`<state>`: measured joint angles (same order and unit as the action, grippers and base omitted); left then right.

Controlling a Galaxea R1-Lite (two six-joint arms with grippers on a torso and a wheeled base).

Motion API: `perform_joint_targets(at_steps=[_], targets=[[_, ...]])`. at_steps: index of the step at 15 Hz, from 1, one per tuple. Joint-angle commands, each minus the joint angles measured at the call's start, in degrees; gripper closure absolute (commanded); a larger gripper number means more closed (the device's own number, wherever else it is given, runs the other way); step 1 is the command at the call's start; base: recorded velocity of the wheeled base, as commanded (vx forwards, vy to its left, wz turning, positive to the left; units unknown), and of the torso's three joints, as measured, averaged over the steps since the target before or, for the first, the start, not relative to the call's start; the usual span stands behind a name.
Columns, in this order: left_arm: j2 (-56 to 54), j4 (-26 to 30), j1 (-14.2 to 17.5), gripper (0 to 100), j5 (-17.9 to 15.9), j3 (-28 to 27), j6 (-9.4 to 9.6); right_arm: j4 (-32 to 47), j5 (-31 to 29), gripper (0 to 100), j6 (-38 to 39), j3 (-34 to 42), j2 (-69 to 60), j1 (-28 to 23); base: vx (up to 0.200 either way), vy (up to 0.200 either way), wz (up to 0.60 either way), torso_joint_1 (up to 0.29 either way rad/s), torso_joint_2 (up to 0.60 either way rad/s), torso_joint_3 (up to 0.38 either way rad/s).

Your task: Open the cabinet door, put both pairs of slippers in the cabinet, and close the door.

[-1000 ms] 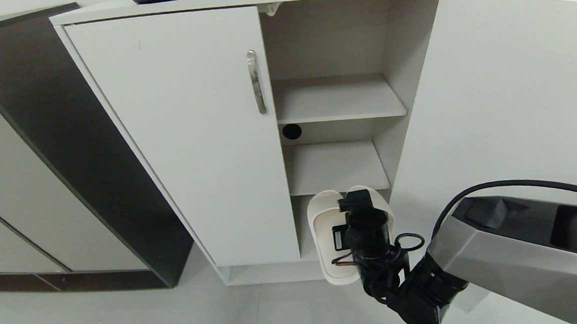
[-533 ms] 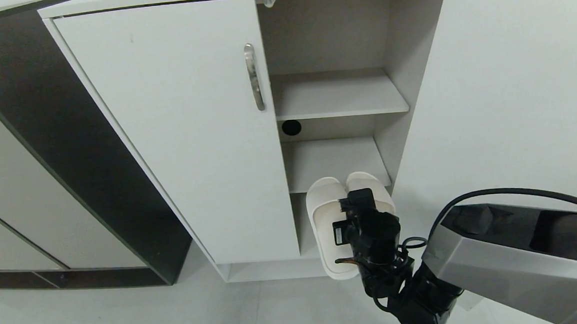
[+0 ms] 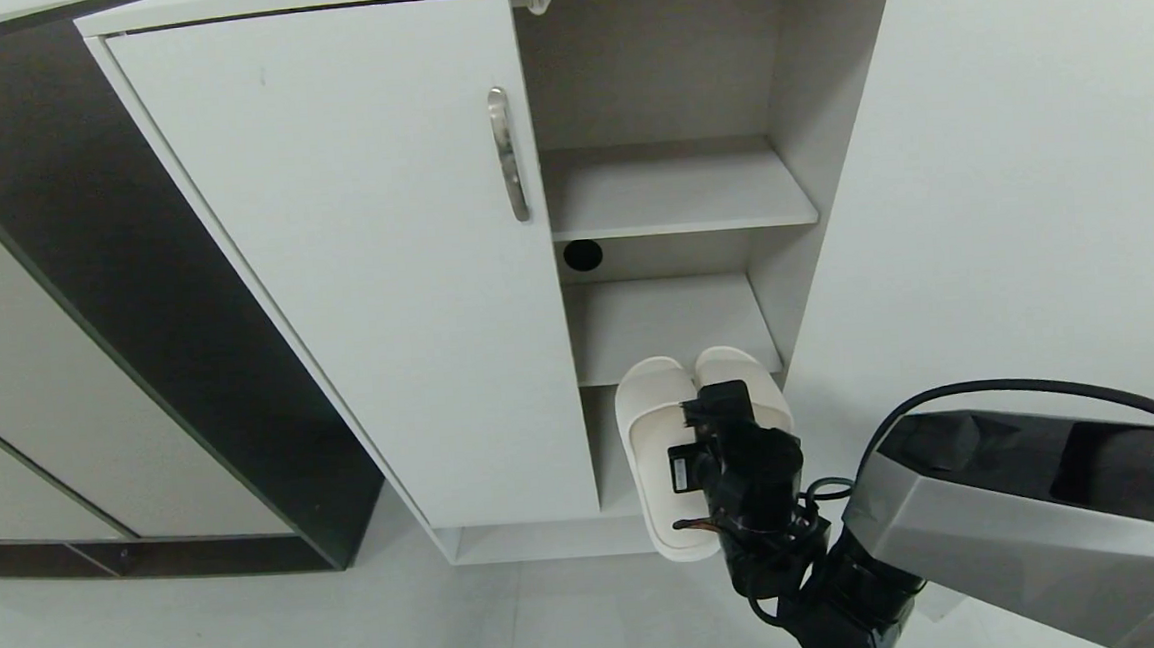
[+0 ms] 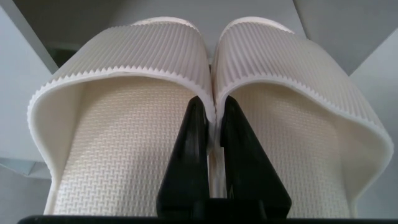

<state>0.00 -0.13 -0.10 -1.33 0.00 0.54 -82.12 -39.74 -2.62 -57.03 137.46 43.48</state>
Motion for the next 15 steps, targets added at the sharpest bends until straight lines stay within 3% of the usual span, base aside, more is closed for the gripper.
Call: perform_joint_targets(at_steps=[1, 11, 15], targets=[[0.09, -0.04, 0.01, 100, 0.01, 0.0, -0.01, 0.03, 0.01, 100, -0.1, -0.01, 0.26, 0.02, 0.2, 0.0, 0.0, 0.002, 0.0, -0.002], [0.09, -0.04, 0.01, 100, 0.01, 0.0, -0.1, -0.15, 0.01, 100, -0.1, -0.1, 0.53, 0.02, 0.2, 0.0, 0.0, 0.0, 0.0, 0.001], [0.09, -0.04, 0.01, 100, 0.01, 0.0, -0.1, -2.52, 0.01, 100, 0.25, 0.34, 1.41, -0.59, 0.0, 0.0, 0.0, 0.0, 0.0, 0.0]])
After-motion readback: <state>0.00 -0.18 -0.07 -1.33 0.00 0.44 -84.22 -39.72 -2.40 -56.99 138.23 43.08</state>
